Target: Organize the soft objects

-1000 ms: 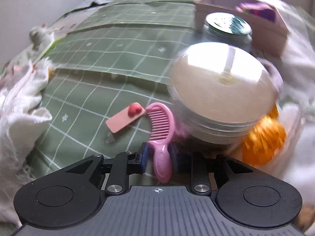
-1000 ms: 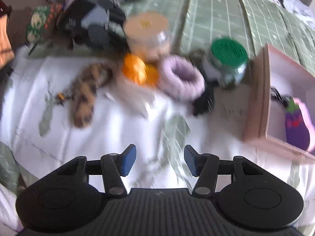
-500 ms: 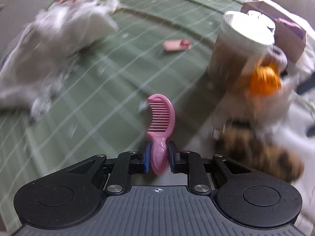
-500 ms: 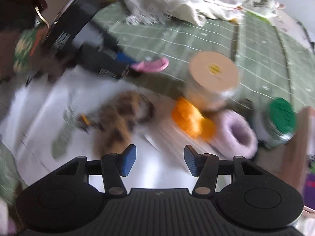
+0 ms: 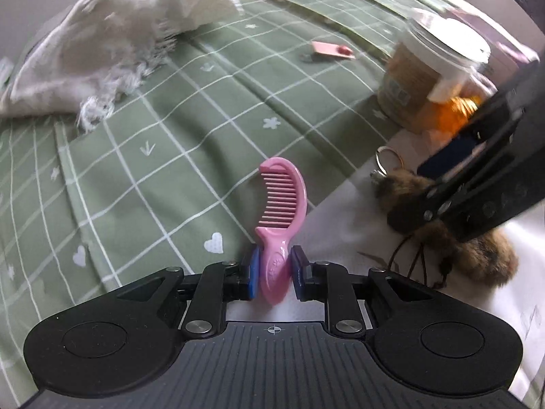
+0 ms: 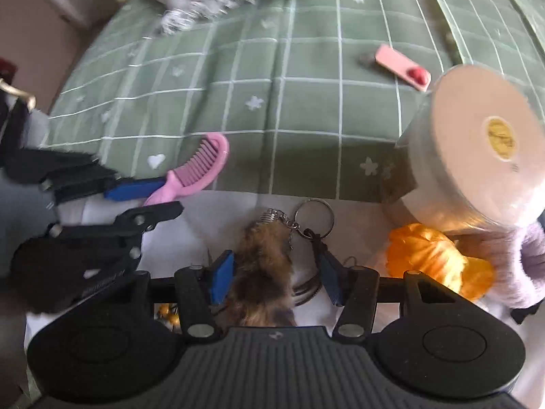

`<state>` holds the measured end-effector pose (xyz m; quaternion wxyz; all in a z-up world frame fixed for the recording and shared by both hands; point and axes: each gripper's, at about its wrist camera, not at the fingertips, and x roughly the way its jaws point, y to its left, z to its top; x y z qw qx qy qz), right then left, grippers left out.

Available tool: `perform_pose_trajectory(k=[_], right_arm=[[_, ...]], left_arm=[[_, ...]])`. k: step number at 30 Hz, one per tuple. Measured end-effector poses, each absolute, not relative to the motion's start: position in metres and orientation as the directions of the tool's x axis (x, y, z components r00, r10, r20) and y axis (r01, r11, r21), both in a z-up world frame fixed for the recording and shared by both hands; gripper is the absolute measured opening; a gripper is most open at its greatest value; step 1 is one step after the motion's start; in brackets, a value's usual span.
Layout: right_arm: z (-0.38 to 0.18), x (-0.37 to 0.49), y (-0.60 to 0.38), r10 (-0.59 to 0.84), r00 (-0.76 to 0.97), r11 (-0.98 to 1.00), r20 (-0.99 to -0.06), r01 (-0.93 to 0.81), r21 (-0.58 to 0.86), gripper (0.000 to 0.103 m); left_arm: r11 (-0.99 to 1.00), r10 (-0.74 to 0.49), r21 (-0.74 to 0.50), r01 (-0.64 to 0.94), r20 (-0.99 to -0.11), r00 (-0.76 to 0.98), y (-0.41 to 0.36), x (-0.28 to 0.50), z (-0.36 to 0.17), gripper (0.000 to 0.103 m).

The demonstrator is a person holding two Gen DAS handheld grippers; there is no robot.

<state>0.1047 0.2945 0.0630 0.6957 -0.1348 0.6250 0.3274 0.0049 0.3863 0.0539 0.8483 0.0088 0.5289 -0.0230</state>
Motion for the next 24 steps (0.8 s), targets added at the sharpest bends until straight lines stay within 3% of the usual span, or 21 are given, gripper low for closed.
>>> perform_pose_trajectory(k=[2, 3, 4, 5, 12, 16, 19, 24], right_arm=[[0.062, 0.103, 0.3, 0.271, 0.012, 0.758, -0.962, -0.619, 0.206, 0.053], [0.062, 0.102, 0.303, 0.259, 0.014, 0.755, -0.966, -0.626, 0.194, 0.047], [0.063, 0.099, 0.304, 0.256, 0.001, 0.743, -0.967, -0.64, 0.196, 0.021], [0.063, 0.097, 0.304, 0.252, -0.034, 0.728, -0.967, -0.652, 0.213, 0.019], [0.091, 0.074, 0.278, 0.259, 0.026, 0.684, -0.966, -0.711, 0.164, 0.014], [0.151, 0.077, 0.253, 0.36, 0.093, 0.674, -0.928, -0.714, 0.19, 0.013], [0.221, 0.088, 0.228, 0.492, 0.178, 0.668, -0.852, -0.705, 0.238, 0.013], [0.354, 0.109, 0.149, 0.647, 0.428, 0.692, -0.631, -0.677, 0.25, 0.013]], left_arm=[[0.999, -0.029, -0.039, -0.012, -0.893, 0.45, 0.389, 0.004, 0.054, 0.023], [0.998, -0.028, -0.052, -0.04, -0.891, 0.454, 0.39, 0.003, 0.054, 0.023], [0.996, -0.026, -0.059, -0.06, -0.891, 0.454, 0.39, 0.004, 0.054, 0.023], [0.996, -0.02, -0.058, -0.07, -0.893, 0.45, 0.389, 0.005, 0.055, 0.023], [0.991, -0.019, -0.081, -0.103, -0.867, 0.499, 0.387, -0.003, 0.065, 0.022], [0.998, 0.027, -0.011, -0.058, -0.785, 0.62, 0.379, -0.011, 0.118, 0.022], [0.999, 0.046, 0.037, -0.028, -0.665, 0.745, 0.363, -0.01, 0.191, 0.022], [1.0, 0.004, 0.016, 0.004, -0.495, 0.869, 0.318, 0.014, 0.306, 0.022]])
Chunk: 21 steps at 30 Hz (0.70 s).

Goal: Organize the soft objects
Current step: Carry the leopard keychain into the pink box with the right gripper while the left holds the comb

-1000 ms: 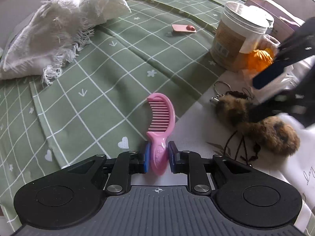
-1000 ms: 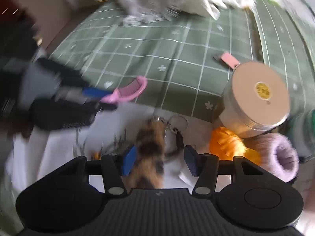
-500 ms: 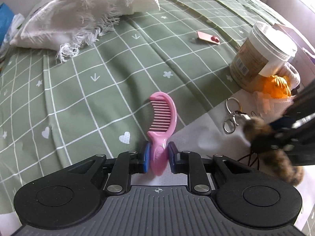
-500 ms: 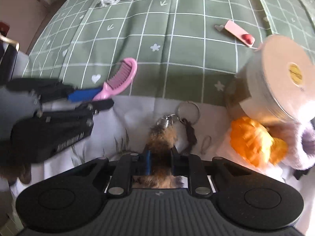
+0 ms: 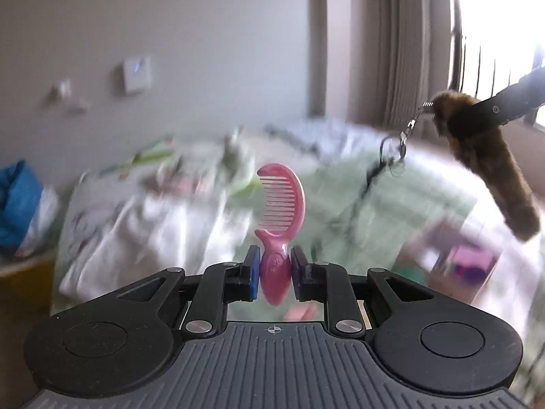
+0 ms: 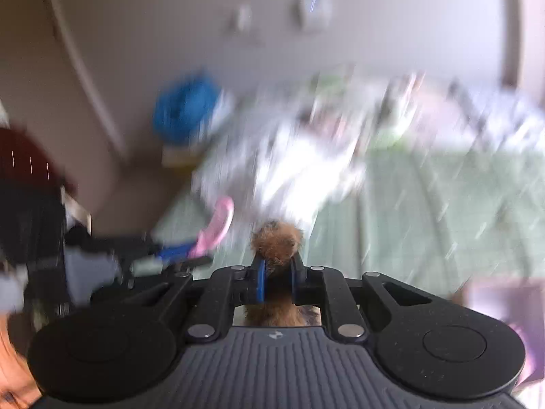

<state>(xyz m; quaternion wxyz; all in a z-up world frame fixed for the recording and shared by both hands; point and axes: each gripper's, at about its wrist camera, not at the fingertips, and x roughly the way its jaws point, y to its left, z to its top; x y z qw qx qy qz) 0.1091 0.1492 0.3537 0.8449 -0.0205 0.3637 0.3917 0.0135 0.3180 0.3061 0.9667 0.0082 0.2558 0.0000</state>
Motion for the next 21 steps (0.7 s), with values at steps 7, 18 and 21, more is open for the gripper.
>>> perform_pose_trajectory(k=[7, 18, 21], right_arm=[[0.457, 0.134, 0.053, 0.548, 0.677, 0.798, -0.491, -0.598, 0.066, 0.013], [0.463, 0.188, -0.033, 0.303, 0.821, 0.886, -0.484, -0.429, -0.173, 0.013], [0.439, 0.199, -0.051, 0.282, 0.805, 0.896, -0.523, -0.416, -0.158, 0.013]], left_arm=[[0.992, -0.122, -0.047, 0.114, -0.471, 0.874, 0.226, 0.08, 0.371, 0.022], [0.939, -0.343, -0.214, 0.269, -0.607, 0.717, 0.084, 0.184, 0.299, 0.022], [0.917, -0.399, -0.272, 0.292, -0.65, 0.646, 0.066, 0.202, 0.254, 0.023]])
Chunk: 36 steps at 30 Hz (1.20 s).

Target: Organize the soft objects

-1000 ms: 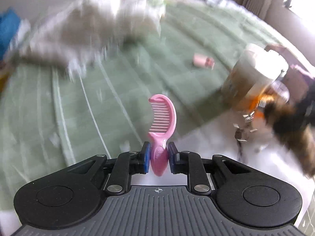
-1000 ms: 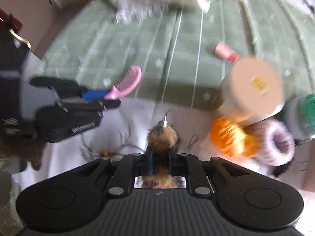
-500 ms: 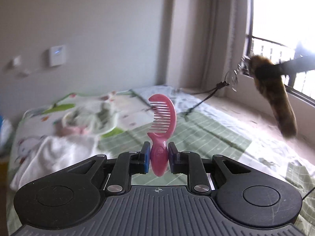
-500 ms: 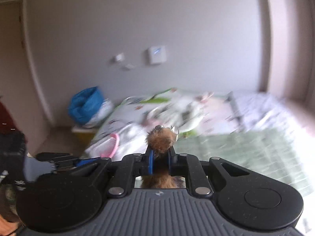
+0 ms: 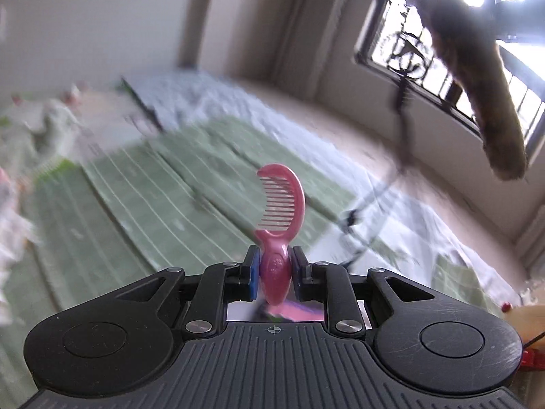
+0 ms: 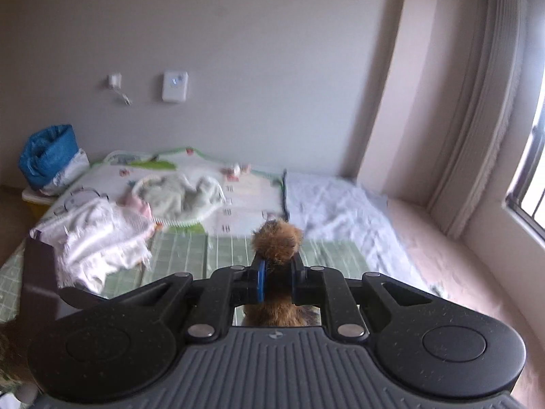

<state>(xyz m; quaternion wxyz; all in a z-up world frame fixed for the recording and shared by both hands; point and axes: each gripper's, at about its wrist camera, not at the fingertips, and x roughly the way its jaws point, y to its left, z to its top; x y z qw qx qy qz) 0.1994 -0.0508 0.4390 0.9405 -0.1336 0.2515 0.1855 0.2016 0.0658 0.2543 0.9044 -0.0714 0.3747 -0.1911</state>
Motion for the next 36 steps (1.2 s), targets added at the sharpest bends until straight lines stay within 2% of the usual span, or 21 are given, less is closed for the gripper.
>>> perform_pose_trajectory(k=[3, 4, 5, 7, 10, 14, 19, 22, 23, 27, 30, 36], right_arm=[[0.396, 0.218, -0.061, 0.272, 0.765, 0.903, -0.584, -0.413, -0.12, 0.014], [0.379, 0.225, -0.061, 0.279, 0.746, 0.907, -0.605, -0.412, -0.09, 0.019], [0.36, 0.234, -0.065, 0.291, 0.717, 0.911, -0.633, -0.41, -0.046, 0.032], [0.321, 0.248, -0.072, 0.302, 0.672, 0.922, -0.676, -0.386, 0.028, 0.041], [0.272, 0.254, -0.083, 0.302, 0.669, 0.933, -0.679, -0.354, 0.066, 0.042], [0.23, 0.254, -0.084, 0.275, 0.674, 0.937, -0.686, -0.348, 0.034, 0.042], [0.222, 0.244, -0.06, 0.295, 0.663, 0.916, -0.688, -0.4, 0.008, 0.043], [0.228, 0.234, -0.032, 0.342, 0.675, 0.903, -0.654, -0.428, 0.029, 0.057], [0.23, 0.231, -0.02, 0.356, 0.673, 0.899, -0.648, -0.437, 0.041, 0.059], [0.236, 0.229, 0.033, 0.428, 0.557, 0.854, -0.711, -0.508, 0.116, 0.059], [0.239, 0.217, 0.073, 0.447, 0.477, 0.824, -0.756, -0.55, 0.14, 0.059], [0.249, 0.156, 0.118, 0.429, 0.405, 0.688, -0.808, -0.726, 0.001, 0.059]], left_arm=[[0.867, -0.496, -0.415, 0.275, -0.685, 0.534, 0.06, 0.225, 0.195, 0.023], [0.869, -0.492, -0.425, 0.252, -0.692, 0.529, 0.06, 0.228, 0.177, 0.024], [0.883, -0.466, -0.41, 0.228, -0.71, 0.528, 0.061, 0.231, 0.164, 0.024], [0.91, -0.409, -0.373, 0.179, -0.743, 0.53, 0.072, 0.234, 0.149, 0.025], [0.912, -0.402, -0.376, 0.163, -0.743, 0.535, 0.101, 0.237, 0.153, 0.025], [0.934, -0.351, -0.319, 0.159, -0.741, 0.573, 0.152, 0.215, 0.183, 0.025], [0.972, -0.2, -0.229, 0.044, -0.725, 0.66, 0.238, 0.184, 0.205, 0.025], [0.977, -0.113, -0.205, -0.052, -0.714, 0.691, 0.287, 0.165, 0.196, 0.025], [0.976, -0.091, -0.203, -0.083, -0.718, 0.69, 0.302, 0.162, 0.188, 0.025], [0.978, -0.049, -0.16, -0.136, -0.805, 0.591, 0.348, 0.156, 0.145, 0.025], [0.989, -0.086, -0.139, -0.045, -0.801, 0.592, 0.359, 0.157, 0.123, 0.025], [0.929, -0.227, 0.013, 0.371, -0.77, 0.596, 0.342, 0.169, 0.105, 0.027]])
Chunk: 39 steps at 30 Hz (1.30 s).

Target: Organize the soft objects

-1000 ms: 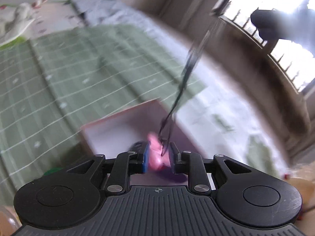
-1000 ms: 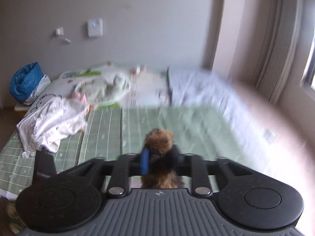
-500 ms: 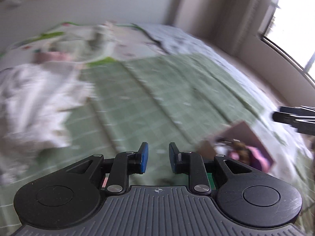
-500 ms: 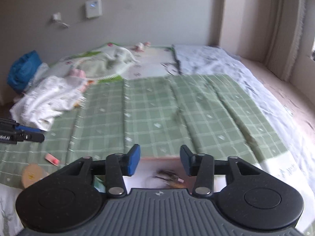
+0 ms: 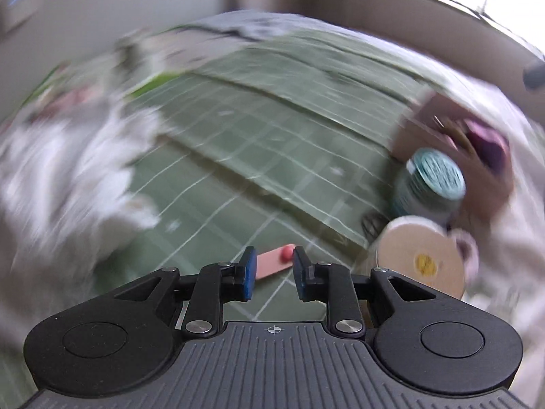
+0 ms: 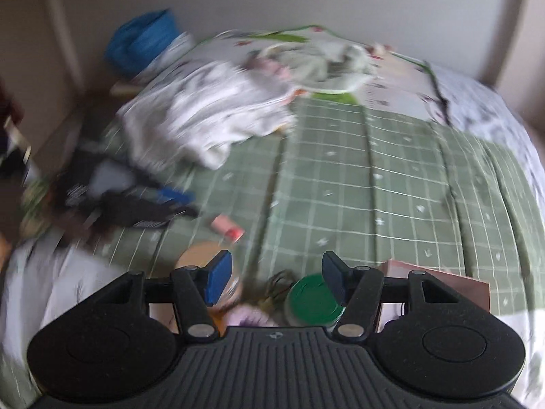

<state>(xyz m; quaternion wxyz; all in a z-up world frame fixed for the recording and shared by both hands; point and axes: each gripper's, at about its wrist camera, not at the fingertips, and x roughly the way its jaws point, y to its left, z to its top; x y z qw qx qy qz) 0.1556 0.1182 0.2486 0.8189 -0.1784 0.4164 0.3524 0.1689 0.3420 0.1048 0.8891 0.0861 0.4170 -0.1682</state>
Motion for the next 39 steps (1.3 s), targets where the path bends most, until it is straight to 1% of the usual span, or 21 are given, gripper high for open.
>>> perform_pose_trajectory(k=[2, 5, 7, 8, 10, 13, 15, 17, 23, 29, 31, 34, 35, 37, 39], right_arm=[[0.243, 0.137, 0.116, 0.425, 0.386, 0.666, -0.819, -0.746, -0.006, 0.059], [0.222, 0.113, 0.105, 0.407, 0.357, 0.666, -0.841, -0.746, 0.005, 0.059], [0.199, 0.104, 0.101, 0.357, 0.308, 0.683, -0.882, -0.73, 0.022, 0.059], [0.188, 0.101, 0.1, 0.326, 0.287, 0.693, -0.901, -0.72, 0.021, 0.059], [0.17, 0.095, 0.101, 0.286, 0.263, 0.708, -0.921, -0.706, 0.019, 0.059], [0.155, 0.089, 0.107, 0.276, 0.221, 0.704, -0.935, -0.709, 0.04, 0.059], [0.15, 0.084, 0.113, 0.282, 0.221, 0.679, -0.934, -0.734, 0.032, 0.059], [0.146, 0.078, 0.122, 0.289, 0.236, 0.636, -0.928, -0.772, 0.002, 0.059], [0.119, 0.061, 0.146, 0.338, 0.274, 0.457, -0.9, -0.884, -0.097, 0.059], [0.077, 0.046, 0.176, 0.293, 0.319, 0.279, -0.901, -0.93, -0.239, 0.059], [0.069, 0.04, 0.183, 0.287, 0.29, 0.267, -0.913, -0.939, -0.215, 0.059], [0.072, 0.03, 0.186, 0.323, 0.138, 0.252, -0.936, -0.966, -0.056, 0.059], [0.076, 0.026, 0.185, 0.336, 0.106, 0.239, -0.936, -0.971, -0.024, 0.058], [0.083, 0.02, 0.181, 0.355, 0.083, 0.215, -0.931, -0.977, -0.005, 0.058], [0.087, 0.017, 0.177, 0.36, 0.103, 0.204, -0.927, -0.979, -0.029, 0.058]], left_arm=[[0.922, -0.234, 0.01, 0.387, -0.782, 0.578, 0.341, 0.178, 0.09, 0.027], [0.943, -0.228, -0.031, 0.331, -0.784, 0.577, 0.345, 0.198, 0.069, 0.026], [0.951, -0.248, -0.082, 0.299, -0.779, 0.576, 0.346, 0.211, 0.059, 0.026], [0.951, -0.25, -0.086, 0.298, -0.78, 0.573, 0.343, 0.217, 0.054, 0.026], [0.947, -0.23, -0.051, 0.316, -0.794, 0.562, 0.332, 0.227, 0.045, 0.026], [0.936, -0.216, -0.005, 0.352, -0.799, 0.562, 0.324, 0.226, 0.041, 0.026], [0.93, -0.23, -0.016, 0.368, -0.806, 0.545, 0.33, 0.217, 0.043, 0.021], [0.916, -0.253, -0.029, 0.4, -0.816, 0.52, 0.339, 0.203, 0.042, 0.019], [0.887, -0.302, -0.046, 0.46, -0.811, 0.501, 0.353, 0.135, 0.04, 0.019], [0.868, -0.343, -0.096, 0.488, -0.825, 0.448, 0.355, 0.091, 0.045, 0.02], [0.877, -0.362, -0.142, 0.458, -0.822, 0.439, 0.359, 0.088, 0.05, 0.02], [0.884, -0.387, -0.178, 0.432, -0.798, 0.462, 0.365, 0.082, 0.062, 0.02], [0.887, -0.394, -0.188, 0.422, -0.784, 0.479, 0.369, 0.08, 0.068, 0.021], [0.905, -0.395, -0.218, 0.367, -0.75, 0.53, 0.381, 0.078, 0.08, 0.021], [0.935, -0.352, -0.25, 0.251, -0.734, 0.581, 0.397, 0.079, 0.087, 0.021]])
